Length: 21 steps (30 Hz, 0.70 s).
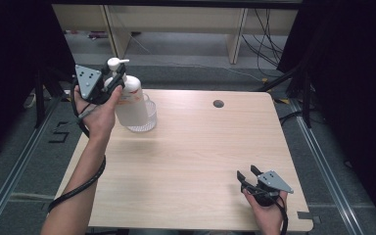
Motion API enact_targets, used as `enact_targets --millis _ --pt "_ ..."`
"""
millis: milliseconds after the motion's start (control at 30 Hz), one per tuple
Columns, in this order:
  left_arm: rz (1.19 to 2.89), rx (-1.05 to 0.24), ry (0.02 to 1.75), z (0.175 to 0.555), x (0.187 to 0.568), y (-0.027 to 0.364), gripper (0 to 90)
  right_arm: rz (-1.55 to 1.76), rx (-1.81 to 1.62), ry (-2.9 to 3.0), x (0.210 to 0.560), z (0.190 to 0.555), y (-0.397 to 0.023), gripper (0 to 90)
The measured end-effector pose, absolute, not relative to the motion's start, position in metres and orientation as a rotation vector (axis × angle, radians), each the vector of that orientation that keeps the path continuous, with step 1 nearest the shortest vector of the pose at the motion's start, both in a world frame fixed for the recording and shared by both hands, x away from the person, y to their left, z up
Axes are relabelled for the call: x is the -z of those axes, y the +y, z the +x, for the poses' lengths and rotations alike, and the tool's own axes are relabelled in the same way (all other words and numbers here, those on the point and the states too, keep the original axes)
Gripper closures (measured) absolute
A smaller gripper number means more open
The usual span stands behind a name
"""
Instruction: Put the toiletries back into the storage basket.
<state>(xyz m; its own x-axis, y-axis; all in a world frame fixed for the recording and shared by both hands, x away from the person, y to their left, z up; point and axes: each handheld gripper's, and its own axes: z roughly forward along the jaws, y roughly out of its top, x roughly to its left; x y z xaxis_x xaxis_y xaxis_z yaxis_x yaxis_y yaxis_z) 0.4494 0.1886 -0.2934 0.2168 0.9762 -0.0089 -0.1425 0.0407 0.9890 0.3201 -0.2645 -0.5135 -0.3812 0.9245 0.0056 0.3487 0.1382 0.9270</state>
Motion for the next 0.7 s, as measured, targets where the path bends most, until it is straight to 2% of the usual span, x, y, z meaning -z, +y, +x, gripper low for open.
enact_targets --millis 700 --pt "1.179 -1.109 0.948 0.4572 0.2877 0.189 59.0 1.221 -1.218 1.828 0.5128 0.3195 -0.2649 42.1"
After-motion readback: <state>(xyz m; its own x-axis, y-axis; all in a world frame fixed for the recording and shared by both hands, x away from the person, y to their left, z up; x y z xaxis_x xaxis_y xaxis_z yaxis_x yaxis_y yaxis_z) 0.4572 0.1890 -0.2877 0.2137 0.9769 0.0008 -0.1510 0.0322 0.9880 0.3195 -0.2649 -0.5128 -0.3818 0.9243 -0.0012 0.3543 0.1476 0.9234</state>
